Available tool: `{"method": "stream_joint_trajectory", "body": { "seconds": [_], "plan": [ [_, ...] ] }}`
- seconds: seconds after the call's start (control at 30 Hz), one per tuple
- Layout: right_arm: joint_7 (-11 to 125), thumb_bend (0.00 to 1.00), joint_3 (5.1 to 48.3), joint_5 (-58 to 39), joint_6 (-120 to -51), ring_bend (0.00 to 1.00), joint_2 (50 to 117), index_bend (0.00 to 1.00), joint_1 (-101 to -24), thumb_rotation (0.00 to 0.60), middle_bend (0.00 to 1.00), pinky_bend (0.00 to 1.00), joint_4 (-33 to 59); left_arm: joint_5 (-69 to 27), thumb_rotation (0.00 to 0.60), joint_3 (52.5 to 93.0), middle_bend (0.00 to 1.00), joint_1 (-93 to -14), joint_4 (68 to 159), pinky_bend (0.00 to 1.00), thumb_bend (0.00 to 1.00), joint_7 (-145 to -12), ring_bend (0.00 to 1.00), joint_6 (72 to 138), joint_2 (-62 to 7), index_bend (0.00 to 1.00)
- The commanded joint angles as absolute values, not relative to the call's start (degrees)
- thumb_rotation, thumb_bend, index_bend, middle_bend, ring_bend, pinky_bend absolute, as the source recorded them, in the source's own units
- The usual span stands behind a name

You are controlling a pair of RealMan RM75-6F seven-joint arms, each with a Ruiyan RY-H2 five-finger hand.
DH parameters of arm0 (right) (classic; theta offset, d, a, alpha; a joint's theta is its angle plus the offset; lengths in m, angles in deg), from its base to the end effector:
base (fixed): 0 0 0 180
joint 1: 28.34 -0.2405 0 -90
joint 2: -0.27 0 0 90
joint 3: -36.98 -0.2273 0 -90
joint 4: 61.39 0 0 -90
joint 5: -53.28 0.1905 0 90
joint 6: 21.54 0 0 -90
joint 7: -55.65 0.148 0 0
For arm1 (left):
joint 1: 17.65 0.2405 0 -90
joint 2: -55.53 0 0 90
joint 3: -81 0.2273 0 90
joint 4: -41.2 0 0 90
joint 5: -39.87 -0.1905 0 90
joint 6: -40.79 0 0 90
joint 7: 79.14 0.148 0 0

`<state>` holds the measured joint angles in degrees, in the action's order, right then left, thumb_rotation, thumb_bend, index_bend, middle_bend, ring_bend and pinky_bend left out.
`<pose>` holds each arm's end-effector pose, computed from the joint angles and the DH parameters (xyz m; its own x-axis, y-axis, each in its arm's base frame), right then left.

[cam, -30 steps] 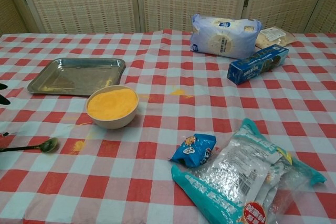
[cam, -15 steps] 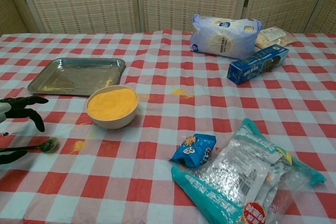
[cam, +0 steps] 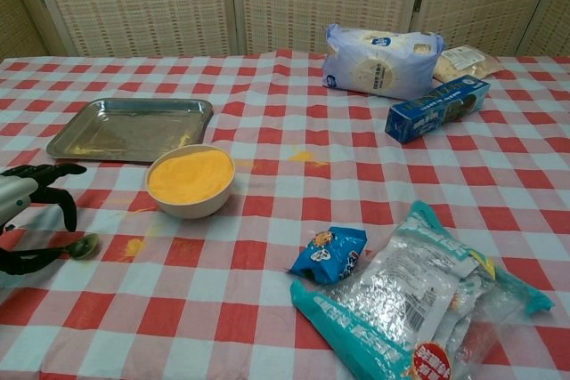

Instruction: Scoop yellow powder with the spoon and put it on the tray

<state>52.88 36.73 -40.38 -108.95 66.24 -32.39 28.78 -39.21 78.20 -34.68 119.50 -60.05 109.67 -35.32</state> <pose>-0.2673 -0.1677 0.1495 0.4520 -0.0057 0.8920 -0.8850 -0.1286 0.4476 -0.2429 0.2279 0.0095 0.5037 0.2182 0.8359 0.8629 -0.1731 -0.4748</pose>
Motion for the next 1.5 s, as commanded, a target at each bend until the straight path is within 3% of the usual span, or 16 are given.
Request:
{"method": "stream_joint_trajectory", "body": {
  "seconds": [0.03,1.07,1.5],
  "plan": [
    [52.84,0.05,36.72,-40.35,-108.98,0.0,66.26,0.0,-32.36,0.6,0.0,0.0,28.76,-38.87,0.6,78.39,0.0,-34.53,118.47,0.01,0.34,-59.92,0.0,109.92,-36.12,0.49],
    [51.45,0.05,36.6,-39.78,-108.5,0.0,66.65,0.0,-32.29,0.6,0.0,0.0,28.97,-37.61,0.6,78.37,0.02,-35.37,114.42,0.01,0.38,-60.53,0.0,109.4,-38.48,0.6],
    [51.16,0.05,36.68,-39.88,-108.49,0.0,66.8,0.0,-32.24,0.6,0.0,0.0,28.92,-39.42,0.6,78.5,0.04,-34.62,114.73,0.01,0.43,-62.57,0.0,112.54,-37.4,0.63]
  ]
}}
